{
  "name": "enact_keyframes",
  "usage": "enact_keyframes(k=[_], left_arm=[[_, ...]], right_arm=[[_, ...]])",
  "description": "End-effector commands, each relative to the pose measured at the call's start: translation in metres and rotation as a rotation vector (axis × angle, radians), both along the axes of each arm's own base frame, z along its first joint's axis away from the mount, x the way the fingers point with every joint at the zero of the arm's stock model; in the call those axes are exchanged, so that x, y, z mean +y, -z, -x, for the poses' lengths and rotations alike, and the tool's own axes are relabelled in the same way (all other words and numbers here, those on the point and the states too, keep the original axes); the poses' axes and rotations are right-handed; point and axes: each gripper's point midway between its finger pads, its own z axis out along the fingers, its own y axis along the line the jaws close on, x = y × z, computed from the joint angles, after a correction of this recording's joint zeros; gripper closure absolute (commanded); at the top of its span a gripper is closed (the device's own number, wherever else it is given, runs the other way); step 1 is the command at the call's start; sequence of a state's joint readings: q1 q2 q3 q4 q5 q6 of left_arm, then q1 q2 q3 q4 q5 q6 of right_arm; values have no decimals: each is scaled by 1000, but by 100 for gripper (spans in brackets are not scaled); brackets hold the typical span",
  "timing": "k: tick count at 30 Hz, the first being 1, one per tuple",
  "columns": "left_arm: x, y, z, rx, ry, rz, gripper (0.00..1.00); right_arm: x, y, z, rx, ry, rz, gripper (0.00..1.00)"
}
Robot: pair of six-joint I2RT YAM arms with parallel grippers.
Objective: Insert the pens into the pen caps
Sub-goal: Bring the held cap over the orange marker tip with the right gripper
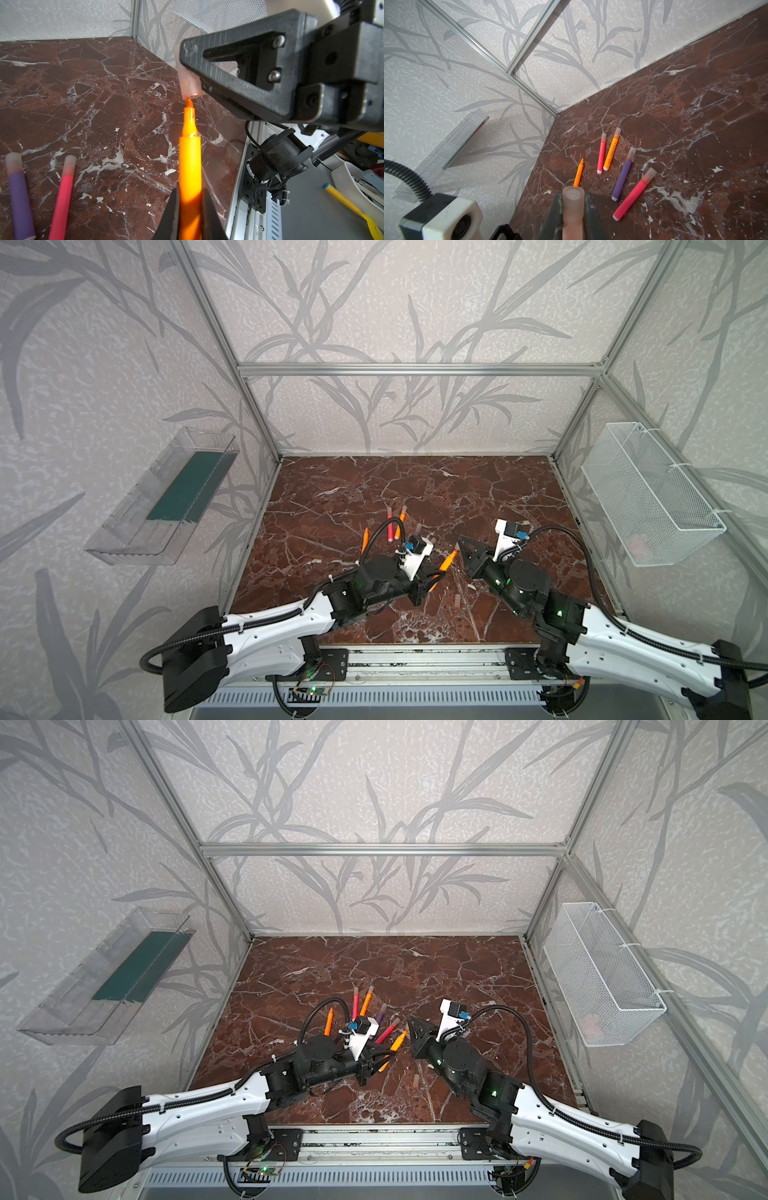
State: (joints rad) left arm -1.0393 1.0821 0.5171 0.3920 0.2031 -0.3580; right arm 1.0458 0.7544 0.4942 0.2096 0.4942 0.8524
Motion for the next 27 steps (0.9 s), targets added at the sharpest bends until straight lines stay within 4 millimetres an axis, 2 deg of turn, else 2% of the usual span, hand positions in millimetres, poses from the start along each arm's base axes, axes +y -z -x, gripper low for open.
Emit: enact_keyframes(k=[1, 3, 7, 9, 13, 17, 20, 25, 27], left_arm=[[0, -19, -2, -49, -8, 32, 100], [3, -15, -5, -55, -30, 19, 100], [13, 0, -19, -73, -128, 0, 100], [15, 5, -22, -76, -147, -6, 100], [15, 15, -30, -71, -184, -33, 100], [9, 26, -38, -43, -205, -66, 100], [1, 33, -40, -21, -195, -76, 100], [-8, 36, -41, -1, -174, -68, 100], [-9, 37, -41, 1, -174, -69, 100]], right_arm=[[-3, -6, -3, -10, 18, -29, 100], [-12, 0, -5, 5, 64, 8, 100], [-55, 34, -16, 155, 248, 125, 100], [-71, 62, -19, 244, 288, 172, 100], [-90, 126, -14, 396, 303, 278, 100], [-98, 173, 1, 494, 278, 403, 100], [-103, 200, 13, 573, 260, 470, 100], [-111, 224, 25, 642, 252, 524, 100], [-110, 229, 26, 641, 241, 531, 96]])
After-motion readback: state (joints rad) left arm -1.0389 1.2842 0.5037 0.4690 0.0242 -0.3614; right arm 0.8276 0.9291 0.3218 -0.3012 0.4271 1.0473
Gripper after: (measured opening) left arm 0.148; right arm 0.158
